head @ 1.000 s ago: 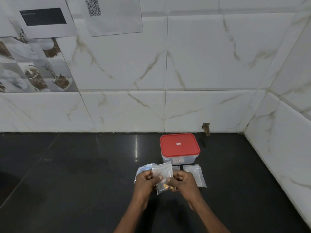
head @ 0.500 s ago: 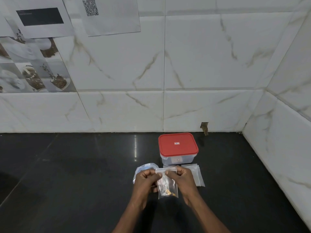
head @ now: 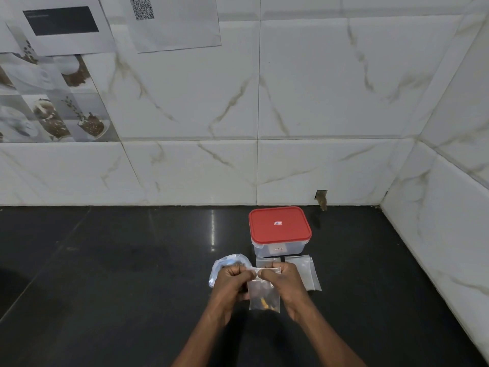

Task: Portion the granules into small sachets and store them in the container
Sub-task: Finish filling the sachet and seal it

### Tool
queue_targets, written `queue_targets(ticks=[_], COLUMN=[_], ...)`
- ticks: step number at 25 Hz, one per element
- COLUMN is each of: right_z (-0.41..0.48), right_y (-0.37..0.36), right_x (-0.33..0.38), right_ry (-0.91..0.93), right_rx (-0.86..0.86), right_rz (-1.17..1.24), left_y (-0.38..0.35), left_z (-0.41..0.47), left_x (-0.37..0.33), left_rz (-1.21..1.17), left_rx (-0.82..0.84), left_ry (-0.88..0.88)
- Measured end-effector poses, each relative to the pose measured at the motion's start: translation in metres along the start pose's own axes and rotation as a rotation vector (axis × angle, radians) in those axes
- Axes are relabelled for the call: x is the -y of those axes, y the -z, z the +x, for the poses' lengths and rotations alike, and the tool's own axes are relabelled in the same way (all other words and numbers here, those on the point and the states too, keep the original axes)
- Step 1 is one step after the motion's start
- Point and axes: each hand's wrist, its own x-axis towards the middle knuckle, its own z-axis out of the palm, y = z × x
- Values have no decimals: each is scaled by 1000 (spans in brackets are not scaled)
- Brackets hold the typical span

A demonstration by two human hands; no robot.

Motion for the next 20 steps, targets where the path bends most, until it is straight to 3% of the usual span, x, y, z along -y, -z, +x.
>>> queue_targets(ticks=[7,12,20], right_z=[3,1,4], right_y=[1,5,-2], right_x=[1,1,5], right_ry=[161,175,157], right_rx=[-24,8,-55], right_rz=[-94,-28,-175], left_y=[8,10,3], left_z=[7,8,22], left_x=[5,5,17], left_rz=[14,-58,50], left_rx=[-12,-8,-109], left_ry=[-91,-108,-184])
